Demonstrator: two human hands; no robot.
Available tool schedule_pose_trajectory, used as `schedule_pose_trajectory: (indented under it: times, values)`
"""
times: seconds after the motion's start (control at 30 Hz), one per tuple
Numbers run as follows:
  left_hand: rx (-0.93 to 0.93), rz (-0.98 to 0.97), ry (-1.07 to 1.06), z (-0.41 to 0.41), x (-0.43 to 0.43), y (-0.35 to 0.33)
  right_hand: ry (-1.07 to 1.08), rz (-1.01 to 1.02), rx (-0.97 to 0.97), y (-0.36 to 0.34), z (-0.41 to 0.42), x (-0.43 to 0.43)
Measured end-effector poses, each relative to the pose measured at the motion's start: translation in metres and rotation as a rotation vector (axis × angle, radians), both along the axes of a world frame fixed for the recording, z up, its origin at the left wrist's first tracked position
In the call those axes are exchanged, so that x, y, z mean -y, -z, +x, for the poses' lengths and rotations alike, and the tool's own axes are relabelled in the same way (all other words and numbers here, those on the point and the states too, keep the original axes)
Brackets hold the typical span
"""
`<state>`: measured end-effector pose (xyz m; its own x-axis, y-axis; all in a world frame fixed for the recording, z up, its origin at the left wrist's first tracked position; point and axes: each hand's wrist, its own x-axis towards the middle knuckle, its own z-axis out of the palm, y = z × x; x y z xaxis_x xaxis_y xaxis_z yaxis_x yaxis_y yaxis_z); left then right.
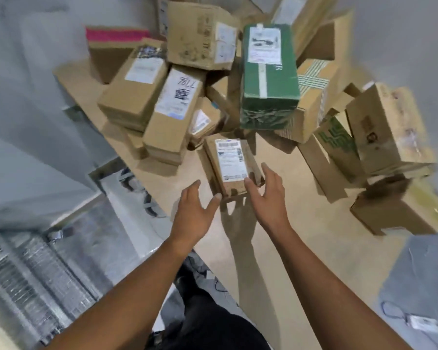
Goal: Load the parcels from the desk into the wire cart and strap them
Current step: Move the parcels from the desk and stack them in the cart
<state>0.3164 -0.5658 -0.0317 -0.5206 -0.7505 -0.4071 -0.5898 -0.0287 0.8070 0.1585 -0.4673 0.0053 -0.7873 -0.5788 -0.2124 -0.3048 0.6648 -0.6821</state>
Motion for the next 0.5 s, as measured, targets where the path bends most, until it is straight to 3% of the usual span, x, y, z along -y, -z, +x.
schedule_pose_trajectory:
  times: [0.27, 0.5]
  values:
    - [-0.06, 0.154, -0.032, -0.069, 0.009, 0.019, 0.063, 0.008, 0.199, 0.025, -0.053, 0.002]
    - [-0.071, 0.245, -0.04, -0.054, -0.014, 0.015, -0.014, 0.097, 0.447, 0.03, -0.057, 0.009]
